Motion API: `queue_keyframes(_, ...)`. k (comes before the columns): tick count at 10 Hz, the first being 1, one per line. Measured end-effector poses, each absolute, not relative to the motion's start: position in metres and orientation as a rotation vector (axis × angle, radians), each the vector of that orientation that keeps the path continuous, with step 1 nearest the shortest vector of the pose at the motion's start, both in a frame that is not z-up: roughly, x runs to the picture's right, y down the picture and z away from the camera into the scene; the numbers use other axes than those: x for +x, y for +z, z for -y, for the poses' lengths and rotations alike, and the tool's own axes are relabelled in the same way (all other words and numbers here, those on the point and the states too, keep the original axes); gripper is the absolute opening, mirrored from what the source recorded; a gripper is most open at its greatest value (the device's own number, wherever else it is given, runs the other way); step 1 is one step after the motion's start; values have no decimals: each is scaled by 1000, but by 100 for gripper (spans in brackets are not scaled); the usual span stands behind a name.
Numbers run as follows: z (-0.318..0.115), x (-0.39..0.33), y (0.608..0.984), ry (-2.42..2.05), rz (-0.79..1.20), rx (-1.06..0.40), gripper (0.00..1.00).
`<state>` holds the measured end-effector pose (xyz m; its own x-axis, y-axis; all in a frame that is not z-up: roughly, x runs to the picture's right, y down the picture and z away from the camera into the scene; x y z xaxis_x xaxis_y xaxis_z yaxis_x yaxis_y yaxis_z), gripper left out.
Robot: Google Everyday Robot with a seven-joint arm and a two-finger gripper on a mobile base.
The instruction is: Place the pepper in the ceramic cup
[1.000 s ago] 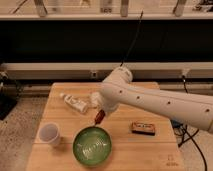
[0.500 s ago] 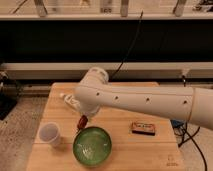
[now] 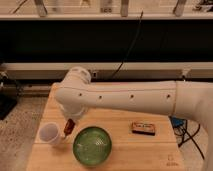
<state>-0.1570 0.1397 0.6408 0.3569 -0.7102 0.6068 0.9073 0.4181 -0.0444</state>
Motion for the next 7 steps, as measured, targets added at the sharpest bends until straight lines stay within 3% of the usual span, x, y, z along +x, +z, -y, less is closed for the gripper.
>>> queue_keyframes(7, -150, -208, 657, -1161, 684, -382, 0)
